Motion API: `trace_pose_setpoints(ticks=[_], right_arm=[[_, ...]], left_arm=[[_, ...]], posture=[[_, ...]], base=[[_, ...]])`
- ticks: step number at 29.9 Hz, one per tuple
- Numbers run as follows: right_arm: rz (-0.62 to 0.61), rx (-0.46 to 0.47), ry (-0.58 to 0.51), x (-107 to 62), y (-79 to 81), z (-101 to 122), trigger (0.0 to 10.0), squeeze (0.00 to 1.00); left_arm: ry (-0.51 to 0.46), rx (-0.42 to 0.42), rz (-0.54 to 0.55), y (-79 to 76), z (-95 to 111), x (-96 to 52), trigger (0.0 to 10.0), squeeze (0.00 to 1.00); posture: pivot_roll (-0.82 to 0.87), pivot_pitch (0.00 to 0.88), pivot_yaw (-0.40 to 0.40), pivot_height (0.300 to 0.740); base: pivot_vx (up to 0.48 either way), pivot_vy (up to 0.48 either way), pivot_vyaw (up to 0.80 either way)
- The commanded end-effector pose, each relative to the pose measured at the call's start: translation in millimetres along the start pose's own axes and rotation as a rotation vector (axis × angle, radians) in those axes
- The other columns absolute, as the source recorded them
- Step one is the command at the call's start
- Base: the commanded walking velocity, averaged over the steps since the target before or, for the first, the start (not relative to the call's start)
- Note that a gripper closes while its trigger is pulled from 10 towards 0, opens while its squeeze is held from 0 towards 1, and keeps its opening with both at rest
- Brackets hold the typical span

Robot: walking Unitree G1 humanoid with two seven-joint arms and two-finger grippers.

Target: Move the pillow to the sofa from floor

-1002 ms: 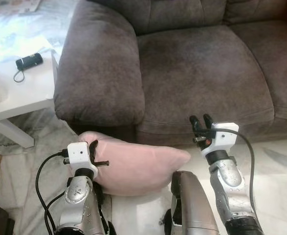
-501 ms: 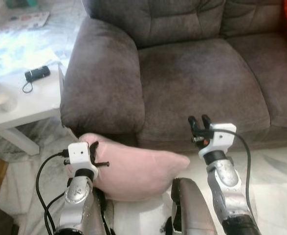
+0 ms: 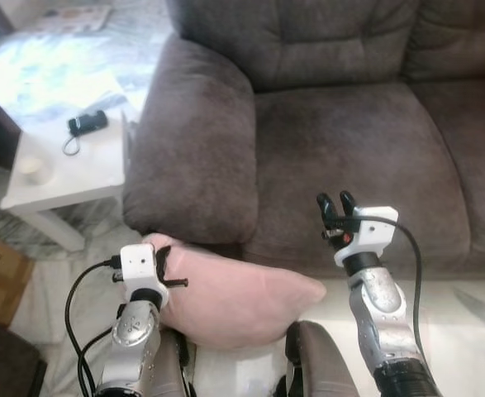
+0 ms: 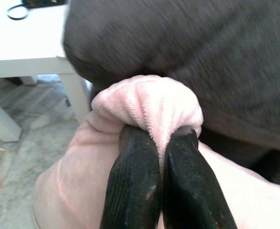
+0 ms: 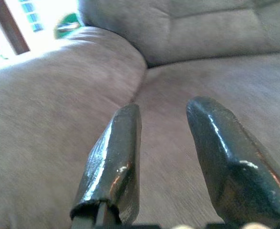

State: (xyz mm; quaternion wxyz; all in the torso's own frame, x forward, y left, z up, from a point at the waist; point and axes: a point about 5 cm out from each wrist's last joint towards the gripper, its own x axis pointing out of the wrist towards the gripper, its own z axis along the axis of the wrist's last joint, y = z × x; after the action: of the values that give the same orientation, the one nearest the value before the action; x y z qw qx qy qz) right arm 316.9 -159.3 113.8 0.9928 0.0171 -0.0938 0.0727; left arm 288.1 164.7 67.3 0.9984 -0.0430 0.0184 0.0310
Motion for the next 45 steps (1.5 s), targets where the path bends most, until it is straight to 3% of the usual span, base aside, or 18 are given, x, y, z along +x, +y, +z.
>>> trace_pose_setpoints(ticks=[1,8,38,45], right_arm=[[0.001,0.012,0.012,-1.0,1.5,-4.1,10.0,0.00],[-0.004,0.012,0.013,-0.3,0.3,-4.4,10.0,0.00],[-0.028,0.004,-0.005,5.4,-8.1,-0.1,10.0,0.00],[-0.025,0.008,-0.008,7.3,-7.1,0.2,10.0,0.00]], left_arm=[[-0.290,0.011,0.038,10.2,61.7,8.2,10.0,0.00],[-0.284,0.033,0.008,7.1,60.6,8.1,10.0,0.00],[-0.283,0.032,-0.014,1.9,60.1,6.7,10.0,0.00],[-0.276,0.031,-0.015,1.5,59.1,6.8,10.0,0.00]], posture=[[-0.05,0.100,0.072,0.653],[-0.05,0.098,0.074,0.653],[-0.05,0.094,0.069,0.653],[-0.04,0.093,0.068,0.653]], base=[[0.000,0.000,0.00],[0.000,0.000,0.00],[-0.311,0.000,0.00],[0.000,0.000,0.00]])
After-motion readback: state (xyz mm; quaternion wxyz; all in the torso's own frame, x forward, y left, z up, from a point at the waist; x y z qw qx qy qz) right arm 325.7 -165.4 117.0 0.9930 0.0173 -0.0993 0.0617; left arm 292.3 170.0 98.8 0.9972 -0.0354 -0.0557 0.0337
